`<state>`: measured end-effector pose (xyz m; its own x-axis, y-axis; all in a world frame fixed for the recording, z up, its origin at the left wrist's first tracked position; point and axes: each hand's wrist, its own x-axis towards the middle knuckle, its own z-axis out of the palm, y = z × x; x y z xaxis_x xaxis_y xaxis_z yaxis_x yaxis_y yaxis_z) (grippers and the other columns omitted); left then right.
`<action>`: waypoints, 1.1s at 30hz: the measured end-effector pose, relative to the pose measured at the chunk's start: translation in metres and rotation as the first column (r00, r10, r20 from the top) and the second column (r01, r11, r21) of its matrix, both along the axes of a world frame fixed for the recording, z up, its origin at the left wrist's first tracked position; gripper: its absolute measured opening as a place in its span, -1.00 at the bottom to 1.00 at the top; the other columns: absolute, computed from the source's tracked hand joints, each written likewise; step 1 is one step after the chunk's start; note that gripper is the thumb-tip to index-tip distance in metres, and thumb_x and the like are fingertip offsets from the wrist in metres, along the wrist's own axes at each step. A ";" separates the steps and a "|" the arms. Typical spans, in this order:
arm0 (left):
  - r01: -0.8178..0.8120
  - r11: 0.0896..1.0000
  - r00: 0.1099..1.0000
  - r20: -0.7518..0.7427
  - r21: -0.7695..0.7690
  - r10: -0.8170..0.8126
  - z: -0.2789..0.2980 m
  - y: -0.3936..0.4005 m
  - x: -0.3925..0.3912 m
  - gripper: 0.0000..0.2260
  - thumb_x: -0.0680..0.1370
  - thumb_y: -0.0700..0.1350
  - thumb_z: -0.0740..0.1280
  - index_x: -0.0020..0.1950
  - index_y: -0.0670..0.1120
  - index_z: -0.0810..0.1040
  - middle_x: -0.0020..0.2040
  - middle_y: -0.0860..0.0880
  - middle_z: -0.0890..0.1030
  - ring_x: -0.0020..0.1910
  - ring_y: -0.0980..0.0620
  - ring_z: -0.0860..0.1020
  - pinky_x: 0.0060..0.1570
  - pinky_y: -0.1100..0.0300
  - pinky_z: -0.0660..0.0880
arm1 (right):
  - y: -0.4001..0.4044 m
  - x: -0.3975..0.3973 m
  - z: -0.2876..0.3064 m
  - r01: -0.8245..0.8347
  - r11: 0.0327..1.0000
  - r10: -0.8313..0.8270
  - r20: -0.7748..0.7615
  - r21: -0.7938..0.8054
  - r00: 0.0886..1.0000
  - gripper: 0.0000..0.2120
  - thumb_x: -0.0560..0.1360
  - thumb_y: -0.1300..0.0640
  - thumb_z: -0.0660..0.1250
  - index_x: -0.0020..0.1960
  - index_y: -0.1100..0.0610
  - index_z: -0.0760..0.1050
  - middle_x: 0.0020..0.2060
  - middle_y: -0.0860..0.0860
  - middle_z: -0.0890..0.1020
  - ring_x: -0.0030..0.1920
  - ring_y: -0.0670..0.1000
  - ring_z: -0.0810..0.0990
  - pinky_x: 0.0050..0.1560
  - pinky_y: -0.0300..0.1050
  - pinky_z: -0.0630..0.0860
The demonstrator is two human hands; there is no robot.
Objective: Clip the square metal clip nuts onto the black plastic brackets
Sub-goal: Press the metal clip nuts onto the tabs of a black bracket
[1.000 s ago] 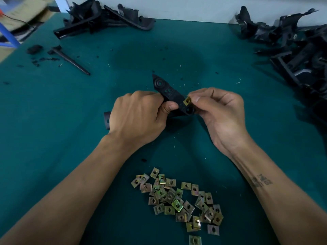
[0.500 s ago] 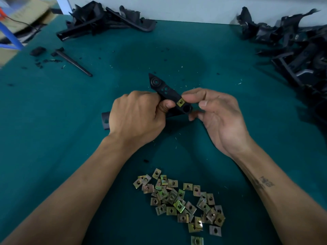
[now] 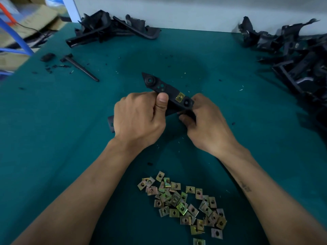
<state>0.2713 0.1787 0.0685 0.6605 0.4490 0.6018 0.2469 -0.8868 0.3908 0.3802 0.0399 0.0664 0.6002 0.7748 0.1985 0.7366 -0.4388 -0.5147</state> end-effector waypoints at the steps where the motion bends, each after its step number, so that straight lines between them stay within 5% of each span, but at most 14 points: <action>1: 0.020 1.000 0.999 -0.027 0.009 -0.019 0.000 0.000 0.000 -0.54 0.66 0.16 0.00 -0.40 0.05 0.04 -0.51 0.12 0.13 -0.54 -0.11 0.21 -0.44 0.17 0.05 | -0.001 0.000 0.001 0.003 1.000 -0.003 -0.020 0.016 1.000 -0.89 0.59 0.23 0.34 -0.06 0.07 0.46 -0.09 -0.01 0.43 -0.06 0.04 0.43 -0.17 -0.08 0.31; 5: 0.221 0.975 0.969 -0.122 0.036 -0.215 -0.001 -0.002 0.001 -0.56 0.65 0.20 -0.01 -0.38 0.08 0.08 -0.48 0.11 0.20 -0.52 -0.09 0.26 -0.47 0.11 0.16 | -0.006 0.004 0.000 0.038 0.992 -0.031 -0.066 0.119 0.997 -0.74 0.40 0.43 0.28 -0.11 0.08 0.47 -0.16 -0.04 0.53 -0.14 0.05 0.51 -0.21 -0.07 0.37; 7: 0.302 0.953 0.947 -0.126 0.026 -0.297 0.000 -0.002 0.000 -0.59 0.66 0.21 -0.01 -0.36 0.10 0.08 -0.46 0.13 0.21 -0.50 -0.02 0.25 -0.45 0.12 0.10 | -0.007 0.008 -0.001 0.072 0.963 -0.017 -0.209 0.259 0.978 -0.74 0.43 0.43 0.33 -0.04 0.10 0.57 -0.17 -0.02 0.64 -0.14 0.02 0.60 -0.16 -0.12 0.48; 10: 0.364 0.931 0.921 -0.168 0.040 -0.352 0.002 -0.003 -0.001 -0.58 0.66 0.19 -0.01 -0.35 0.06 0.18 -0.44 0.10 0.22 -0.49 -0.04 0.26 -0.46 0.10 0.12 | -0.010 0.015 -0.002 0.190 0.862 0.080 -0.495 0.470 0.865 -0.72 0.56 0.40 0.34 0.02 0.03 0.64 -0.22 -0.06 0.65 -0.20 -0.10 0.57 -0.10 -0.25 0.50; 15: 0.376 0.926 0.908 -0.215 0.034 -0.361 0.002 -0.005 0.000 -0.55 0.65 0.18 0.00 -0.34 -0.03 0.27 -0.41 0.07 0.29 -0.47 -0.11 0.29 -0.48 0.03 0.26 | -0.013 0.018 -0.001 0.362 0.725 0.262 -0.721 0.586 0.641 -0.72 0.64 0.38 0.23 -0.07 0.12 0.63 -0.33 -0.04 0.59 -0.25 -0.09 0.52 -0.17 -0.28 0.46; 19: 0.374 0.927 0.907 -0.219 0.026 -0.360 0.002 -0.004 0.000 -0.55 0.65 0.20 0.00 -0.35 -0.04 0.24 -0.41 0.05 0.28 -0.47 -0.13 0.28 -0.48 0.02 0.26 | -0.014 0.015 0.005 0.394 0.690 0.365 -0.762 0.607 0.534 -0.71 0.62 0.35 0.26 -0.11 0.09 0.67 -0.32 -0.03 0.57 -0.29 -0.05 0.46 -0.31 -0.24 0.35; 24: 0.400 0.917 0.896 -0.217 0.015 -0.387 0.002 -0.003 0.000 -0.57 0.65 0.21 -0.02 -0.36 0.05 0.14 -0.44 0.07 0.23 -0.48 -0.10 0.25 -0.48 0.05 0.21 | -0.015 0.013 0.008 0.345 0.738 0.298 -0.739 0.580 0.604 -0.76 0.64 0.26 0.28 -0.09 0.07 0.66 -0.37 0.01 0.54 -0.57 -0.10 0.27 -0.59 -0.26 0.08; 26: 0.402 0.916 0.892 -0.231 0.011 -0.389 0.001 -0.003 0.000 -0.54 0.65 0.22 -0.04 -0.36 0.00 0.21 -0.43 0.05 0.29 -0.48 -0.12 0.29 -0.48 0.03 0.23 | -0.017 0.012 0.008 0.328 0.741 0.321 -0.738 0.586 0.593 -0.81 0.62 0.24 0.28 -0.07 0.10 0.65 -0.37 0.03 0.56 -0.61 -0.12 0.25 -0.62 -0.31 0.11; 33: 0.382 0.923 0.912 -0.177 0.044 -0.370 0.000 -0.005 0.000 -0.59 0.67 0.11 -0.03 -0.35 0.00 0.20 -0.39 0.04 0.32 -0.43 -0.02 0.24 -0.44 0.09 0.21 | -0.023 0.011 0.006 0.321 0.714 0.427 -0.750 0.622 0.505 -0.90 0.51 0.24 0.34 -0.06 0.17 0.63 -0.26 0.10 0.65 -0.30 -0.01 0.56 -0.30 -0.23 0.43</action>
<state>0.2716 0.1736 0.0683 0.8629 0.1056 0.4943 -0.0564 -0.9517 0.3018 0.3907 0.0173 0.0728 0.7104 0.6996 0.0763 -0.1815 0.2869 -0.9406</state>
